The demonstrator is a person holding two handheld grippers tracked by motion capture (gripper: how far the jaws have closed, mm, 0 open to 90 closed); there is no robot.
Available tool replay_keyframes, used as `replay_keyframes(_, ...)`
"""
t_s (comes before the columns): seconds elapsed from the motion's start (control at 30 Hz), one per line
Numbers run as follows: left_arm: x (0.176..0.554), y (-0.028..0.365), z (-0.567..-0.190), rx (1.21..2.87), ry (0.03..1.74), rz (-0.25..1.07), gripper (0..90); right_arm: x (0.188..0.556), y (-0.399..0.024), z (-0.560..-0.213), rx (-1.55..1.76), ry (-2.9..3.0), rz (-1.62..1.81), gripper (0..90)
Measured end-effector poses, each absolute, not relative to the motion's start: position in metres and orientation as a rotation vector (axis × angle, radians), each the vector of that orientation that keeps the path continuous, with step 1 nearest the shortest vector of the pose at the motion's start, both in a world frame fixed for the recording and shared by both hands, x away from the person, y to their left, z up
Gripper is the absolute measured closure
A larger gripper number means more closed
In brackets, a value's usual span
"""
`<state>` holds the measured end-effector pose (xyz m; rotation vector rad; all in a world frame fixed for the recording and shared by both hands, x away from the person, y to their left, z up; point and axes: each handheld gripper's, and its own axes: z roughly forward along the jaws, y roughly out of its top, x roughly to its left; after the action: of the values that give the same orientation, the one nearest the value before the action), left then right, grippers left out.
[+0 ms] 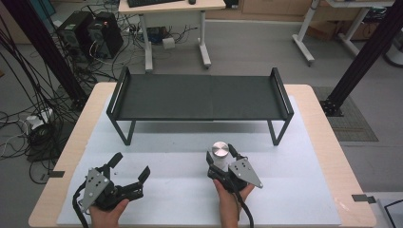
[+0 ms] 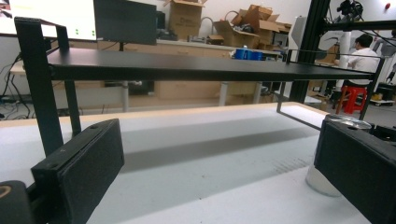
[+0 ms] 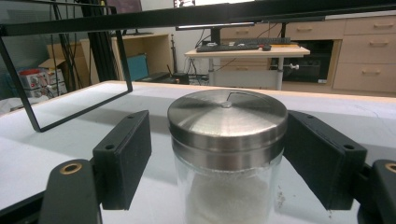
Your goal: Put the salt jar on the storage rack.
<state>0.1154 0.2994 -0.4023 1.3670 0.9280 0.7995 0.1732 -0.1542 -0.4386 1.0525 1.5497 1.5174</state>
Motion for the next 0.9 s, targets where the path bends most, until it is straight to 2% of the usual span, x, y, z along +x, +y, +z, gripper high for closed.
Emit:
replay_keyframes(0.13,0.115,0.300,-0.402,1.368,0.927,0.800,1.8,0.175,-0.154,-0.439,1.055,1.564,1.507,29.4)
replay_keyframes(0.17,0.115,0.300,-0.402,1.367,0.927,0.800,1.8,0.176,-0.154,-0.439,1.050,1.565,1.507,33.8)
replay_keyframes(0.27,0.115,0.300,-0.402,1.367,0.928,0.800,1.9,0.176,-0.154,-0.439,1.044,1.568,1.502,37.5)
replay_keyframes(0.3,0.115,0.301,-0.403,1.367,0.928,0.800,1.9,0.176,-0.154,-0.438,1.042,1.569,1.492,41.5)
replay_keyframes(0.67,0.115,0.301,-0.403,1.365,0.926,0.800,1.9,0.177,-0.156,-0.427,1.039,1.612,1.452,42.4)
replay_keyframes(0.9,0.115,0.302,-0.404,1.362,0.931,0.793,2.0,0.175,-0.161,-0.402,0.989,1.608,1.449,42.4)
